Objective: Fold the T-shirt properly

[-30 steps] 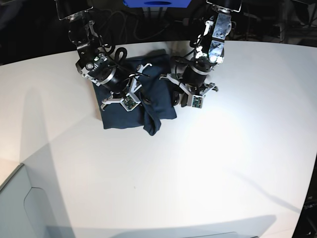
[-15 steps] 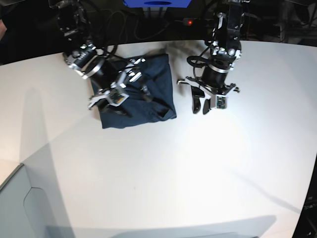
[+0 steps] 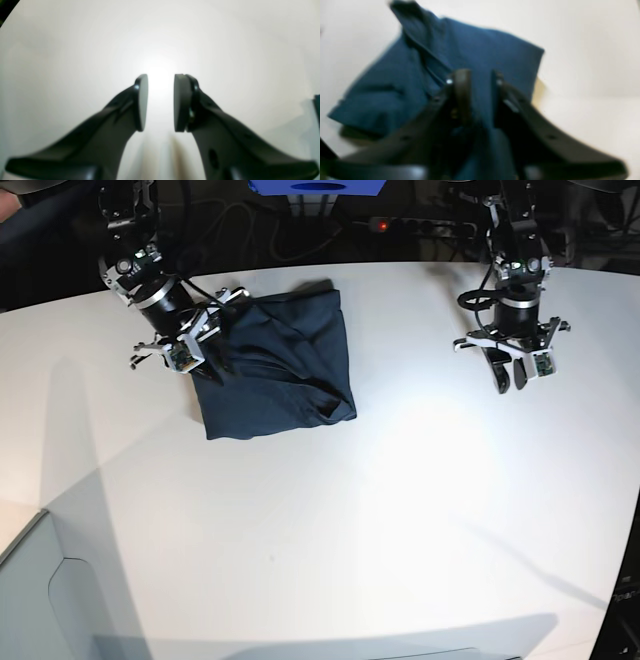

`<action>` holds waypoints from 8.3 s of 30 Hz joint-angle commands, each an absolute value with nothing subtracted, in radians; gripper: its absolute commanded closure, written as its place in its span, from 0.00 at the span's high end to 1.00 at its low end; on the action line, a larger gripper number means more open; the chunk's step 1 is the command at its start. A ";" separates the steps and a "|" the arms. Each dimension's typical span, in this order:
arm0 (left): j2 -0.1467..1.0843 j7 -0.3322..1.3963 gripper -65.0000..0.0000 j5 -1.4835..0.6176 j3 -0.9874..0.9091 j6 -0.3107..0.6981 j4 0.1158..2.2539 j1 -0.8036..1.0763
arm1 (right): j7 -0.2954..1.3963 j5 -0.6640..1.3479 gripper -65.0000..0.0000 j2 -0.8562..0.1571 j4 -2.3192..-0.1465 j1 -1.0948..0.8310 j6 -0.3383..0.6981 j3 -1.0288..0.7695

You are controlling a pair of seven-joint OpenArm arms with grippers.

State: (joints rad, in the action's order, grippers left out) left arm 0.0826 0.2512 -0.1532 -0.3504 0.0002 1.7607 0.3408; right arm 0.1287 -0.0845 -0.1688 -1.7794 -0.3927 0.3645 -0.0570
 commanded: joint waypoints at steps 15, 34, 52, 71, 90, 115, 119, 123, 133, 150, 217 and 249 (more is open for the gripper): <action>0.085 0.225 0.27 -0.156 -0.355 0.001 1.781 0.338 | 0.091 -0.071 0.00 -0.177 -1.716 -0.418 0.361 0.038; 0.084 0.225 0.27 -0.157 -0.354 0.001 1.801 0.358 | 0.091 -0.071 0.00 -0.206 -1.822 -0.430 0.361 0.166; -0.022 0.216 0.63 -0.157 0.027 -0.004 1.834 0.332 | 0.099 -0.071 0.00 -0.213 -1.830 -0.449 0.361 0.122; -0.105 0.220 0.51 -0.163 0.048 0.001 1.590 0.177 | 0.099 -0.073 0.00 -0.214 -1.825 -0.455 0.361 0.122; -0.068 0.225 0.00 -0.334 0.062 0.001 1.547 0.133 | 0.099 -0.073 0.00 -0.226 -1.824 -0.453 0.361 0.120; -0.028 0.225 0.00 -0.334 0.056 0.001 1.560 0.074 | 0.099 -0.073 0.00 -0.240 -1.830 -0.455 0.361 0.120; -0.028 0.225 0.00 -0.334 0.061 -0.002 1.529 0.056 | 0.099 -0.073 0.00 -0.240 -1.831 -0.455 0.361 0.120; -0.027 0.226 0.20 -0.334 0.054 -0.007 1.532 0.058 | 0.099 -0.073 0.01 -0.240 -1.844 -0.463 0.361 0.120; 0.004 0.225 0.72 -0.335 0.059 -0.007 1.813 0.242 | 0.101 -0.073 0.01 -0.240 -1.899 -0.486 0.361 0.070; -0.004 0.213 0.72 -0.332 0.242 -0.008 1.853 0.487 | 0.101 -0.073 0.01 -0.240 -1.906 -0.509 0.361 0.024; 0.048 0.223 0.71 -0.598 0.156 -0.001 1.557 0.280 | 0.101 -0.073 0.01 -0.237 -1.899 -0.524 0.361 -0.013; 0.236 0.496 0.00 -0.585 0.512 0.002 1.170 -0.326 | 0.097 -0.070 0.00 -0.085 -1.923 -0.529 0.361 -0.410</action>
